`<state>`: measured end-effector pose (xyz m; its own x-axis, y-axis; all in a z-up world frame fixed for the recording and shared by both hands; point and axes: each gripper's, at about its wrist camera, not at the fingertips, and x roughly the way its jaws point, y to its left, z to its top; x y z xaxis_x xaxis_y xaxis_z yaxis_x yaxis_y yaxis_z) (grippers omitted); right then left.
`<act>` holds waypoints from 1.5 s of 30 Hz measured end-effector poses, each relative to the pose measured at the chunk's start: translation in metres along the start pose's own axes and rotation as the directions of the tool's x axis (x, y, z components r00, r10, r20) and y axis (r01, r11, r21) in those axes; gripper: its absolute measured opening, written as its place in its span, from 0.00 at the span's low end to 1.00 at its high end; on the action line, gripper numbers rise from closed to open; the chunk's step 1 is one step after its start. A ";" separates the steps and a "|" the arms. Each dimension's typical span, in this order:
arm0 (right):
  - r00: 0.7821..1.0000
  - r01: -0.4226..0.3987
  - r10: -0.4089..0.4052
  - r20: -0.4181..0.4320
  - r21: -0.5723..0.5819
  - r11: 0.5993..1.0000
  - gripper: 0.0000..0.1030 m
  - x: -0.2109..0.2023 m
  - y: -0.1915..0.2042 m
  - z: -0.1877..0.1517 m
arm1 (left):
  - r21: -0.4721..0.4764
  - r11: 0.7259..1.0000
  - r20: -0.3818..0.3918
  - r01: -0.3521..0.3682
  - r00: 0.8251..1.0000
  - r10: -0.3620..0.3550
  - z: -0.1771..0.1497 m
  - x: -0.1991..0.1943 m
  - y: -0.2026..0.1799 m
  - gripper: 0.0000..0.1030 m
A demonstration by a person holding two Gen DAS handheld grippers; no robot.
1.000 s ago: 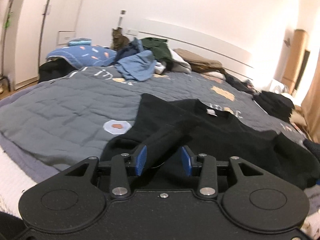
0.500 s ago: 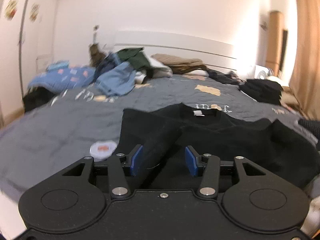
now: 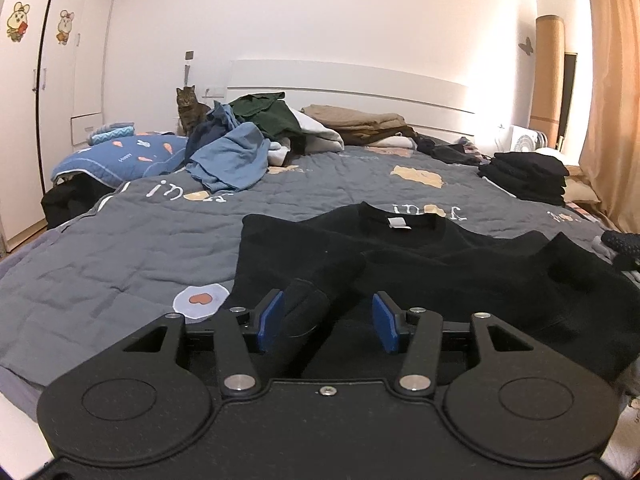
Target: Fold clothes
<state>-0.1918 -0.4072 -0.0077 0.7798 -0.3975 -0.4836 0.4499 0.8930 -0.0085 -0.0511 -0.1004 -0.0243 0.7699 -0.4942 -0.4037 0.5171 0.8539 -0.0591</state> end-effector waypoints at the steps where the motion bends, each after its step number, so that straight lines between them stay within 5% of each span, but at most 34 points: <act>1: 1.000 0.010 -0.011 -0.002 -0.022 1.000 0.62 0.005 -0.002 0.002 | 0.003 1.000 0.001 0.003 1.000 -0.003 0.000 -0.001 -0.001 0.48; 11: 0.998 -0.051 0.036 -0.059 -0.272 0.961 0.63 0.057 0.005 0.016 | 0.034 0.999 -0.029 0.012 1.000 -0.011 -0.005 0.008 -0.012 0.52; 25: 0.999 -0.003 -0.011 -0.045 -0.304 0.953 0.61 0.098 0.002 0.006 | 0.041 0.999 -0.085 0.022 0.996 -0.019 -0.011 0.031 -0.027 0.57; 31: 0.995 0.050 -0.078 -0.061 -0.371 0.927 0.40 0.113 0.002 0.002 | 0.049 0.999 -0.086 0.002 0.996 0.002 -0.011 0.033 -0.025 0.58; 35: 0.995 0.047 -0.075 -0.069 -0.348 0.936 0.37 0.114 -0.003 0.002 | 0.046 0.999 -0.091 -0.010 0.996 0.014 -0.005 0.036 -0.020 0.58; 41: 0.995 0.046 -0.075 -0.067 -0.356 0.933 0.38 0.115 -0.004 0.001 | 0.207 0.977 -0.093 -0.061 0.992 0.082 0.001 0.053 -0.030 0.58; 45: 0.995 0.046 -0.076 -0.071 -0.360 0.932 0.38 0.118 -0.004 0.000 | 0.391 0.914 -0.064 -0.106 0.988 0.142 0.000 0.072 -0.050 0.58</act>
<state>-0.1018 -0.4581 -0.0643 0.7106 -0.4483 -0.5423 0.2979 0.8899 -0.3454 -0.0214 -0.1782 -0.0508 0.8102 -0.3560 -0.4657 0.5369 0.7695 0.3457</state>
